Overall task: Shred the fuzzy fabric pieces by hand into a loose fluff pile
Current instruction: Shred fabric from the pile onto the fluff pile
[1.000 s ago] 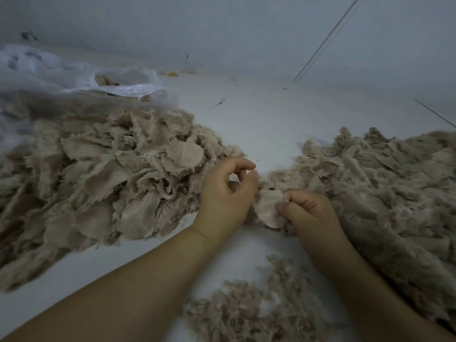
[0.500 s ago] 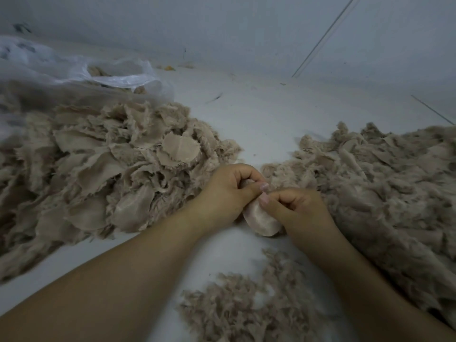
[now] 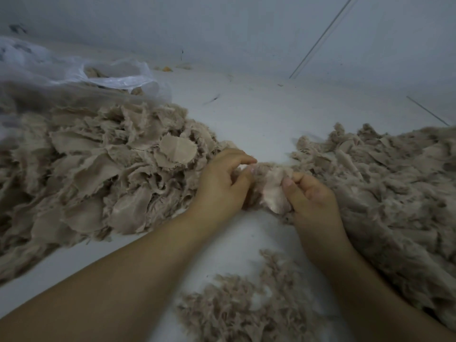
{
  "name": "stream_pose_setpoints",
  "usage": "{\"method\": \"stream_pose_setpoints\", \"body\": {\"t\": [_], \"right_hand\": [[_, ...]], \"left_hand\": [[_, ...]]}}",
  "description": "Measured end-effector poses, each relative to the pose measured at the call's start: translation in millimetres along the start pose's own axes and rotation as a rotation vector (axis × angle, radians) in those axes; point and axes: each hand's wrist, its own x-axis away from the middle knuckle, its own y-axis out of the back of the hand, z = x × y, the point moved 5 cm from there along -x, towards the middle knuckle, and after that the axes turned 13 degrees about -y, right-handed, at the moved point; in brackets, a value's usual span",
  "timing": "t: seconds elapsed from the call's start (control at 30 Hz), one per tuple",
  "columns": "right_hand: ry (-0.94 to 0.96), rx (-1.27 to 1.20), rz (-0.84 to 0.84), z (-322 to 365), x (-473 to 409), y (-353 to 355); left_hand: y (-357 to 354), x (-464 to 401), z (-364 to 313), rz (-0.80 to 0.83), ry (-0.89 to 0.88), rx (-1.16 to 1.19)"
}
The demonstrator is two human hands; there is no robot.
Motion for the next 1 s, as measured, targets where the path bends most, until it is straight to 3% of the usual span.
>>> {"method": "stream_pose_setpoints", "body": {"t": [0.1,0.27,0.47,0.63,0.73,0.87,0.93,1.0], "right_hand": [[-0.028,-0.058,-0.048,-2,-4,4],[-0.084,-0.147,0.044,-4,-4,0],[-0.048,-0.016,-0.011,-6,-5,2],[-0.031,0.015,-0.04,-8,-6,3],[-0.009,0.018,-0.092,-7,-7,6],[0.0,-0.05,-0.04,-3,-5,5],[-0.015,-0.068,-0.007,-3,-3,5],[-0.048,-0.124,0.025,-4,-1,5]], "left_hand": [[2,7,-9,-0.053,0.106,0.033],[-34,22,-18,0.348,0.371,0.216],[-31,21,-16,0.446,0.511,0.417],[-26,19,-18,0.741,0.497,0.552],[-25,22,-22,0.962,0.41,0.544],[-17,25,-33,1.269,0.299,0.581],[-17,26,-32,1.248,0.347,0.558],[-22,24,-24,0.999,0.487,0.445]]}}
